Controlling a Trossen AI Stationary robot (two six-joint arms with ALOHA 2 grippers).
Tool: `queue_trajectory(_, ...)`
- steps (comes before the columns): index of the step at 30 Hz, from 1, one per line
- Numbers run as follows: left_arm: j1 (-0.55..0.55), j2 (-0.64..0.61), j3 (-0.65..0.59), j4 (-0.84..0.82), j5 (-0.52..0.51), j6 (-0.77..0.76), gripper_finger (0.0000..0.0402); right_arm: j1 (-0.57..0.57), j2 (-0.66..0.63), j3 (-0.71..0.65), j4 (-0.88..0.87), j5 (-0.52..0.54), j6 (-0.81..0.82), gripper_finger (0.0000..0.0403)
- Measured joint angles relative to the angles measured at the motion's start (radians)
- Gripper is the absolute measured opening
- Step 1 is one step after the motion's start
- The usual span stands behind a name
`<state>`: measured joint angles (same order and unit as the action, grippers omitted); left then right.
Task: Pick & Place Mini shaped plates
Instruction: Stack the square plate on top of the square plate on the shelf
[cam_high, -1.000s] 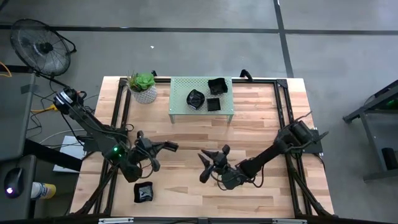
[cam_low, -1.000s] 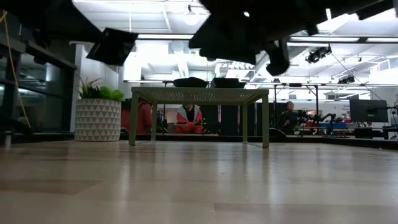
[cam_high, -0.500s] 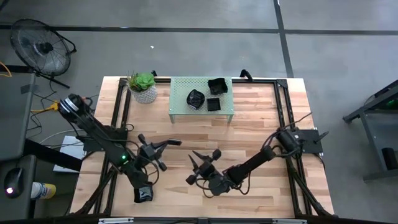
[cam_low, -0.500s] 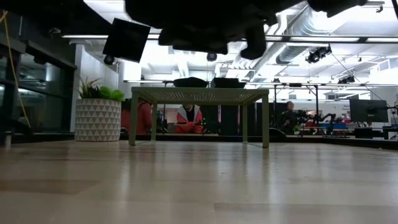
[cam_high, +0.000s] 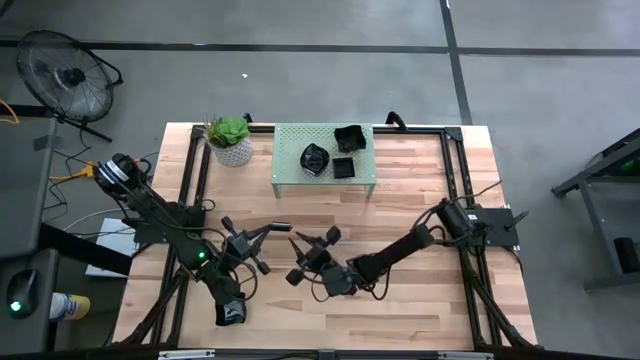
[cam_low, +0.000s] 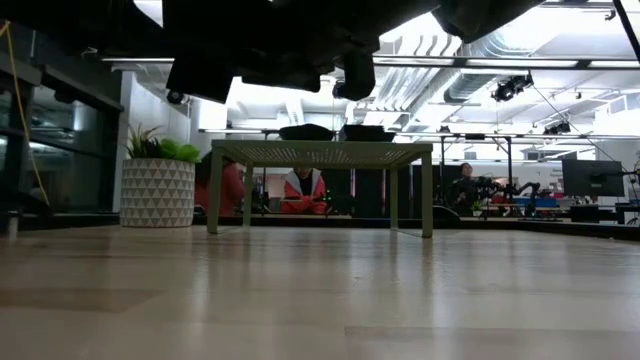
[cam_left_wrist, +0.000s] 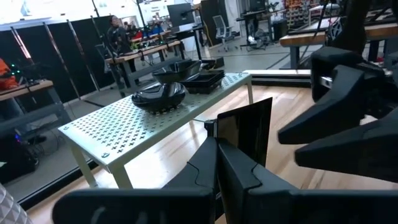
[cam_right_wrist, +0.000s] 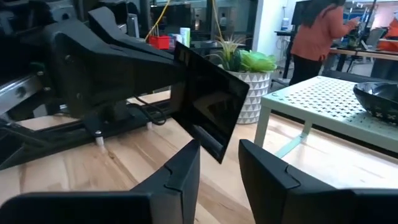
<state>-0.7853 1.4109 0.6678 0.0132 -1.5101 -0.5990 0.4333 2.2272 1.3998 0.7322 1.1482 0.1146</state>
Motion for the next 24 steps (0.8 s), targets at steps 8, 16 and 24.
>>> queue_trajectory(8, 0.0, 0.0, 0.0, 0.0, 0.0, 0.0, 0.0, -0.014, 0.0, 0.0, 0.032, -0.001, -0.011, 0.0133)
queue_trajectory(16, 0.0, 0.0, 0.0, -0.001, 0.001, 0.0, 0.0, -0.043, 0.0, 0.0, 0.036, -0.07, -0.005, 0.0124)
queue_trajectory(24, 0.0, 0.0, 0.0, -0.001, 0.0, 0.0, 0.0, -0.034, -0.001, 0.0, 0.057, -0.02, -0.037, 0.0108)
